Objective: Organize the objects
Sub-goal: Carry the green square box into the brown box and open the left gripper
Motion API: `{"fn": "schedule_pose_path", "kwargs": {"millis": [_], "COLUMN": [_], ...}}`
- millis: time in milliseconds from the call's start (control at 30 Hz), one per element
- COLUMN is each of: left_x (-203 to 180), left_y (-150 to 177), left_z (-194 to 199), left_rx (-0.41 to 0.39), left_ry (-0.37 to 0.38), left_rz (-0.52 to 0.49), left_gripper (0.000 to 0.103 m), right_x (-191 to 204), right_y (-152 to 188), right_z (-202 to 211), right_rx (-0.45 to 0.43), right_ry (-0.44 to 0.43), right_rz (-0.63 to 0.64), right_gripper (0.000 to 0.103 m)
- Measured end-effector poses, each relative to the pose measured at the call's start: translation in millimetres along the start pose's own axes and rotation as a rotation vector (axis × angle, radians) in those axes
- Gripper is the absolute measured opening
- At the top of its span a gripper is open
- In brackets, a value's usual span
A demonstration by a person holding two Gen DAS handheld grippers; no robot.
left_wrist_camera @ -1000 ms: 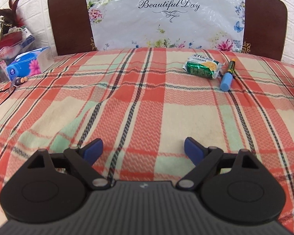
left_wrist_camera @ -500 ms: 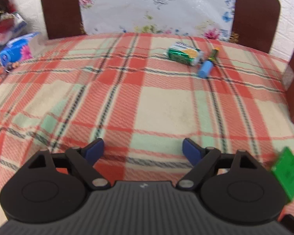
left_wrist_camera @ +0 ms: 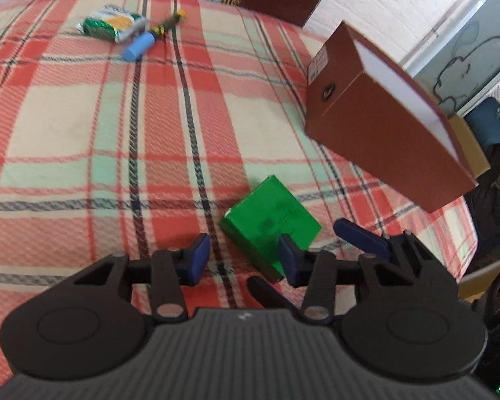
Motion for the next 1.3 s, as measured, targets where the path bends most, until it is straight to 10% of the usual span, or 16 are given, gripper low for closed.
{"fn": "schedule_pose_path", "kwargs": {"millis": [67, 233, 467, 700, 767, 1300], "left_x": [-4.5, -31.7, -120.3, -156.6, -148.7, -79.1], "left_y": [-1.9, -26.4, -102.6, -149.0, -152.0, -92.2], "left_z": [-7.4, 7.0, 20.9, -26.8, -49.0, 33.3], "left_rx": [-0.013, -0.057, -0.206, -0.233, -0.202, -0.357], "left_ry": [0.019, 0.076, 0.143, 0.135, 0.068, 0.114], "left_rz": [-0.001, -0.065, -0.260, -0.315, -0.303, -0.235], "left_gripper": [0.043, 0.025, 0.025, 0.033, 0.040, 0.046], "right_x": [5.0, -12.5, -78.8, -149.2, -161.6, -82.6], "right_y": [2.9, -12.6, -82.1, -117.8, -116.2, -83.2], "right_z": [-8.9, 5.1, 35.0, 2.6, -24.6, 22.0], "right_rx": [0.034, -0.058, -0.301, -0.333, -0.287, -0.394], "right_ry": [-0.037, 0.022, 0.212, 0.303, 0.332, 0.199], "right_rz": [0.002, -0.054, -0.067, -0.116, -0.104, -0.137], "right_gripper": [0.062, 0.060, 0.060, 0.063, 0.081, 0.073]}}
Point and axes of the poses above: each gripper's, at about its wrist camera, not at the fingertips, and z roughly against the way its jaws point, x to its left, y to its underside, the point moved 10 cm from there along -z, roughly the way its jaws point, and after that the axes turned 2 degrees about -x, right-handed, at the moved point
